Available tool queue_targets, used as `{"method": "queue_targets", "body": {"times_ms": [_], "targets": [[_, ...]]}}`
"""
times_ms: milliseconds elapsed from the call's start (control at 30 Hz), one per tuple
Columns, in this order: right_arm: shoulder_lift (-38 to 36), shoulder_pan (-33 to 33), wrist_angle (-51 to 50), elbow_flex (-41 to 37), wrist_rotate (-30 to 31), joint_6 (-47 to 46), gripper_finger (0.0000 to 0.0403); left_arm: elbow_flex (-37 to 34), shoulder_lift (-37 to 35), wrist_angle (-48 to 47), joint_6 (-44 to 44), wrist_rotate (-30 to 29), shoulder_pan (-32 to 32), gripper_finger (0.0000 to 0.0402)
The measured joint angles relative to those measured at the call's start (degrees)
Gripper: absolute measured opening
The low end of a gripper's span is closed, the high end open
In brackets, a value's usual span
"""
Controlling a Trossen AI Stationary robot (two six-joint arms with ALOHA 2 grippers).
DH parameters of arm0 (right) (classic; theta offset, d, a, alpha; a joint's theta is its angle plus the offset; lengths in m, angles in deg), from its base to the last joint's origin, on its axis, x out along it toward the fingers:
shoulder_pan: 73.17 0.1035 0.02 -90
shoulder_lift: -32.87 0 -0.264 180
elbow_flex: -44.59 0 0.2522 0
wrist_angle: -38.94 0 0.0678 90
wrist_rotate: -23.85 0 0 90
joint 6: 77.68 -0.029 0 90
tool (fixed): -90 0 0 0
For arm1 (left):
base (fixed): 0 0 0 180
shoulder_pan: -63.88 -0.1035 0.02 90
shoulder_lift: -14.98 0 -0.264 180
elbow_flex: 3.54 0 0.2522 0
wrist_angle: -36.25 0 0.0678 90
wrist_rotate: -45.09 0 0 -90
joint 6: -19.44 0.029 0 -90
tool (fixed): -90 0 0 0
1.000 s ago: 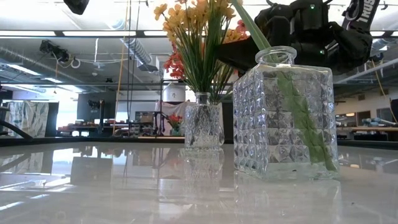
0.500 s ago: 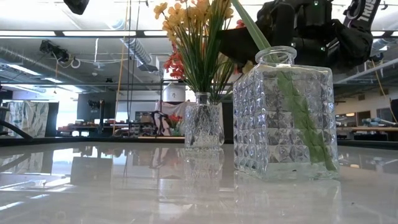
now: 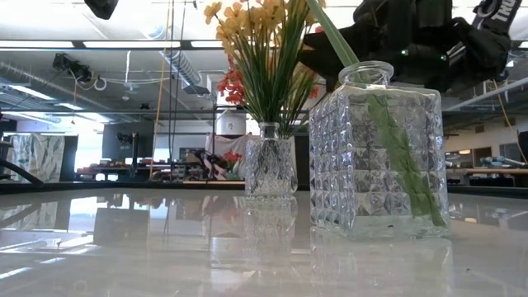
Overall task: Sort flowers into vase by color
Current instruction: Put the yellow flowers into the middle transparent vase, then return to Home Position
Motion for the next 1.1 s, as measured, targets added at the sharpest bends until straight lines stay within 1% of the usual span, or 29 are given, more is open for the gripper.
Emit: {"method": "queue_targets", "body": {"times_ms": [233,567,933,1100], "targets": [[-5.92,0.0,-1.37,-3.37,-0.08,-1.75,0.0229,-0.01,-0.02,-0.01,0.0,-0.01,0.0,0.0249],[-14.88,0.01,-1.49,-10.76,0.13,-3.06,0.0229,0.0,-0.01,-0.01,-0.01,0.0,-0.01,0.0249],[-26.28,-0.02,-1.53,-18.85,0.12,-3.24,0.0229,0.0,0.0,0.2,0.0,0.0,0.0,0.0249],[-32.19,-0.28,-3.13,-22.31,0.33,-3.19,0.0229,0.0,0.0,0.21,0.0,0.0,0.0,0.0249]]}}
